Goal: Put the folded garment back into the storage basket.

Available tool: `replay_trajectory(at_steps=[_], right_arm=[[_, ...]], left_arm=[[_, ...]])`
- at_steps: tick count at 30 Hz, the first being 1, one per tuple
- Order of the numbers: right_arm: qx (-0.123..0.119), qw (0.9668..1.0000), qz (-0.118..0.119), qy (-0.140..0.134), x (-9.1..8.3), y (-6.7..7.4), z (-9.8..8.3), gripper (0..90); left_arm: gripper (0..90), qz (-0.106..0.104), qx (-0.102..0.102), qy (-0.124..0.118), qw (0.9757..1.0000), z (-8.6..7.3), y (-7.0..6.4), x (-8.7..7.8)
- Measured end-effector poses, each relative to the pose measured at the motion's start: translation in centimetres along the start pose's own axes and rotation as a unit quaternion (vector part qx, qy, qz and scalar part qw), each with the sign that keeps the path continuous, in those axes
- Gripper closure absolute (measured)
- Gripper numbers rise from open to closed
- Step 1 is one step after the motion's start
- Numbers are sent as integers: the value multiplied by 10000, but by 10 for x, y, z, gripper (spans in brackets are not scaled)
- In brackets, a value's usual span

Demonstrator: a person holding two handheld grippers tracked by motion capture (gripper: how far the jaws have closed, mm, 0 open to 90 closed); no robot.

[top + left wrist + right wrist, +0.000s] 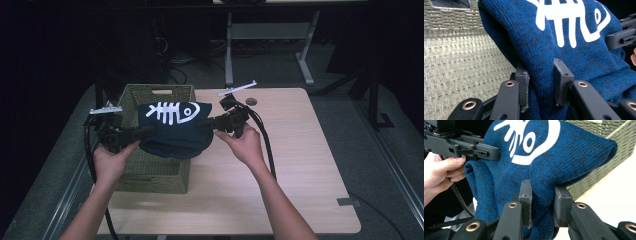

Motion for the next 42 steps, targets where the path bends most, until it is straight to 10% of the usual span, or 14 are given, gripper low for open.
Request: replay_trajectory(at_steps=[42], right_arm=[[-26, 9999, 145, 44, 66, 4, 13, 720]], left_arm=[[675, 410, -415, -146, 9982, 2, 55, -16]])
Point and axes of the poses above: each handheld gripper's, and its own axes: x roughly forward along the jaws, z roughly out of its top, y roughly to its left, the point moved 1 cm from there along x, roughly forward along the jaws, and after that the axes turned 15 degrees about -x, right-handed, at the moved point
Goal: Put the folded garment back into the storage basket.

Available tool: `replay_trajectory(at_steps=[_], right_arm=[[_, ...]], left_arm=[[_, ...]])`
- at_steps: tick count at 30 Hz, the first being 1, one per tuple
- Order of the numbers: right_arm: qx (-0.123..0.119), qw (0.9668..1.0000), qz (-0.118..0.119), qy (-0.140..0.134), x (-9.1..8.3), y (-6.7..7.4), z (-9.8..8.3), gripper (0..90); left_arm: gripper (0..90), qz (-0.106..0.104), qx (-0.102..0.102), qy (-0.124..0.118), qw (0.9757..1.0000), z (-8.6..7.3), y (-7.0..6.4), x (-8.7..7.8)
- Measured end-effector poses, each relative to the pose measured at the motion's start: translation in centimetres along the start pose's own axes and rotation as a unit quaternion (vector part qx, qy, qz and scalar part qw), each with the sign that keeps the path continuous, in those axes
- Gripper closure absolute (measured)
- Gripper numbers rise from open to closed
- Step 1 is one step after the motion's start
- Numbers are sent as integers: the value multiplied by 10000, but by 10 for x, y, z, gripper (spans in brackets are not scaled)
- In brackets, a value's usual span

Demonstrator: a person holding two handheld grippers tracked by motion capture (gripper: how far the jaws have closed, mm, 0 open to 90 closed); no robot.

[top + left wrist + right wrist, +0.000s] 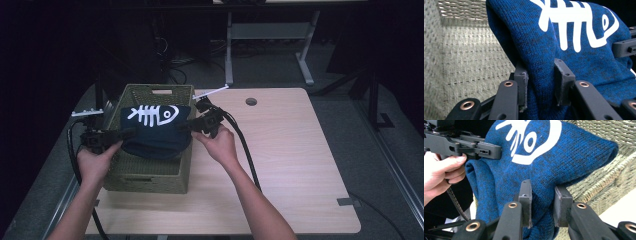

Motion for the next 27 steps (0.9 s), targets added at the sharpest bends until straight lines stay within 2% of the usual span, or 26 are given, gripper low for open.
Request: replay_trajectory(at_steps=[10, 27], right_arm=[[50, 10000, -12, 19, 17, -1, 0, 720], [50, 9998, -52, 168, 42, 3, -3, 718]], left_arm=[[659, 174, -132, -23, 9998, 0, 13, 3], [633, 607, -77, 94, 9981, -1, 29, 4]])
Point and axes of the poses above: each handheld gripper's, and its own axes: x roughly forward along the jaws, z roughly out of its top, y roughly to its left, the point moved 1 cm from there along x, roughly forward along the jaws, and after that the axes turned 15 degrees about -x, right-handed, at the moved point
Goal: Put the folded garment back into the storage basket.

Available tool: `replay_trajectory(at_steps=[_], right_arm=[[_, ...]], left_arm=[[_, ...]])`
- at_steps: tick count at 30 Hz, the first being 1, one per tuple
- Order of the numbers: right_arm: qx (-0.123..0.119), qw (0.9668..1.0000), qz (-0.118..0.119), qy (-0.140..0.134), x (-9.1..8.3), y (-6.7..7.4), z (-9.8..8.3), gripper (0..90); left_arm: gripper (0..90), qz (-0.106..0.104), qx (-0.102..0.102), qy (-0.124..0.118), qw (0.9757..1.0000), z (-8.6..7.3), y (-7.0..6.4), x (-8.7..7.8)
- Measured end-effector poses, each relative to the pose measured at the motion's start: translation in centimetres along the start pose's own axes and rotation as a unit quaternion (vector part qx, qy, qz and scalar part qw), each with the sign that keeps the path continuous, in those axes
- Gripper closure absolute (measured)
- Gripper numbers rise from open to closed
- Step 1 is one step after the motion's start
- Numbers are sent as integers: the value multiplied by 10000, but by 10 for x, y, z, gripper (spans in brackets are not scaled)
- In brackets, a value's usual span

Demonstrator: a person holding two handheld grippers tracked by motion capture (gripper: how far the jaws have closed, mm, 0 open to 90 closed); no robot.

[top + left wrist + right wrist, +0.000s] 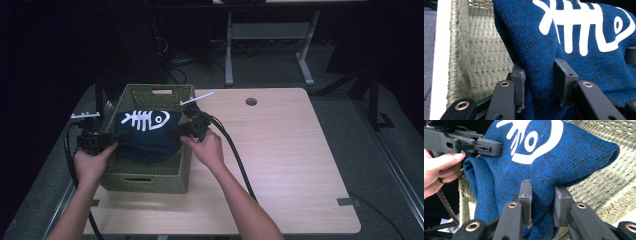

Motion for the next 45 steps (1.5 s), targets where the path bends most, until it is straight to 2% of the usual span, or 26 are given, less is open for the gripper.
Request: replay_trajectory(at_steps=[5, 11, 21, 30, 42, 45], right_arm=[[-49, 9999, -49, 77, 6, 2, -2, 716], [-46, 9999, -88, 124, 8, 1, -5, 714], [-175, 9993, -197, 265, 12, 2, -7, 703], [-210, 9988, -223, 388, 13, 2, -9, 700], [-382, 9976, -363, 459, 13, 7, -7, 695], [-407, 9971, -407, 497, 14, 8, -6, 663]], left_arm=[[629, -24, -66, 78, 9999, -1, 4, 2], [628, 56, 43, 112, 9999, -2, 4, 3], [618, 157, 134, 210, 9996, -3, 3, 6], [623, 177, 94, 277, 9994, -2, 5, 8], [643, 198, 108, 263, 9994, -3, 5, 9], [637, 204, 110, 242, 9994, -3, 6, 9]])
Point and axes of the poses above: each handheld gripper's, and its own axes: x roughly forward along the jaws, z roughly out of its top, y roughly to its left, the point moved 1 cm from there along x, roughly forward along the jaws, and after that the axes turned 15 degrees about -x, right-handed, at the moved point
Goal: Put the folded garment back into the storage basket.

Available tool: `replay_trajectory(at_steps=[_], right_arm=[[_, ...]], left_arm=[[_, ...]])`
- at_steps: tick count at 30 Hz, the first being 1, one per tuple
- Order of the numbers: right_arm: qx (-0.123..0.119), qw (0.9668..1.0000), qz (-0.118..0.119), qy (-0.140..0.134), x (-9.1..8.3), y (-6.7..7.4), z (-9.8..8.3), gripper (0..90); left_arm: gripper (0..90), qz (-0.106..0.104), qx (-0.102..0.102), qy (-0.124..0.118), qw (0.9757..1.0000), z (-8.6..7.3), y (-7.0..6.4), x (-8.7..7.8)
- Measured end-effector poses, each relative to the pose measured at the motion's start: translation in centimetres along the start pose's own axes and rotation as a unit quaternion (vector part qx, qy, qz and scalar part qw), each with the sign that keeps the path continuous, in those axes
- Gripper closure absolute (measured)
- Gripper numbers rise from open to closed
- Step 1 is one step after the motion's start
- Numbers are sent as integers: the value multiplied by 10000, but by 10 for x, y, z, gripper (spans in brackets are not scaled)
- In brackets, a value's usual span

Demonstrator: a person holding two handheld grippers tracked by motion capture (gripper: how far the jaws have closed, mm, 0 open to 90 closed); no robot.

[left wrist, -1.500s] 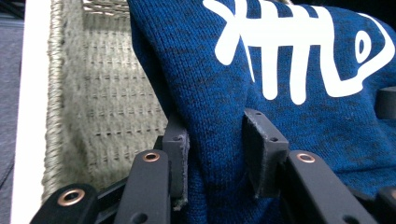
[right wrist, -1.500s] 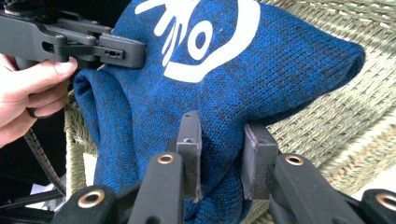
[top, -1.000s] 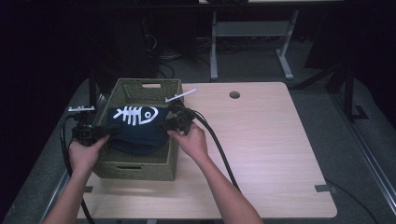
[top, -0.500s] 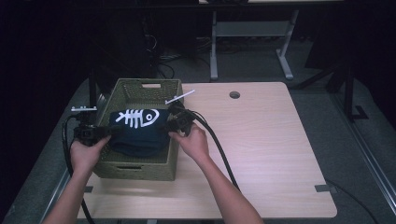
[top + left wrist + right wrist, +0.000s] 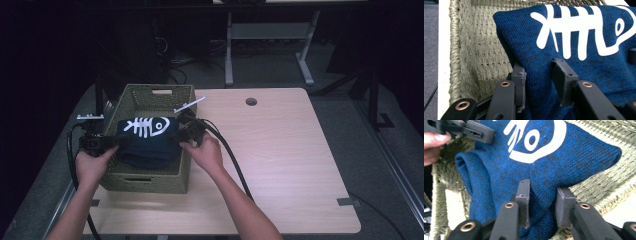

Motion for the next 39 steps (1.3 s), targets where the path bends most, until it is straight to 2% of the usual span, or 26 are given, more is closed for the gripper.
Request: replay_trajectory(at_steps=[2, 4, 5, 7, 11, 13, 15, 16, 21, 26, 33, 39], right_arm=[[-86, 9999, -130, 74, 1, 1, 2, 586], [-119, 9997, -222, 79, 0, 3, 3, 557], [-316, 9979, -563, 78, -4, 6, 6, 499], [-376, 9964, -749, 112, -6, 8, 7, 484], [-370, 9966, -731, 35, -11, 7, 8, 476], [-229, 9980, -574, -119, -19, 4, 8, 473], [-252, 9979, -579, -157, -21, 3, 7, 470], [-165, 9985, -477, -205, -26, 0, 7, 465], [-30, 9989, -293, -360, -38, -5, 4, 457], [-52, 9988, -190, -443, -47, -8, 1, 433], [20, 9977, 39, -682, -61, -13, -4, 372], [57, 9972, -6, -740, -73, -18, -12, 359]], left_arm=[[577, 98, -18, -56, 9999, 0, 1, 0], [542, 144, -67, -122, 9998, 1, 2, -2], [529, 215, -69, -204, 9995, 1, 3, -4], [514, 190, -94, -263, 9994, 1, 5, -6], [514, 163, -124, -332, 9992, 2, 5, -11], [515, 81, -87, -426, 9990, 3, 3, -15], [516, 30, -71, -436, 9990, 3, 1, -16], [516, 23, -55, -452, 9990, 3, -1, -16], [516, -141, 42, -522, 9985, 4, -13, -18], [523, -259, 182, -530, 9981, 4, -24, -19], [480, -489, 231, -581, 9968, 1, -35, -19], [414, -656, 260, -643, 9954, -2, -43, -18]])
Point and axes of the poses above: each handheld gripper's, and its own axes: x roughly forward along the jaws, z roughly out of its top, y roughly to its left, the point moved 1 cm from there along x, roughly forward along the jaws, and after that the axes turned 15 degrees about -x, right-handed, at the moved point
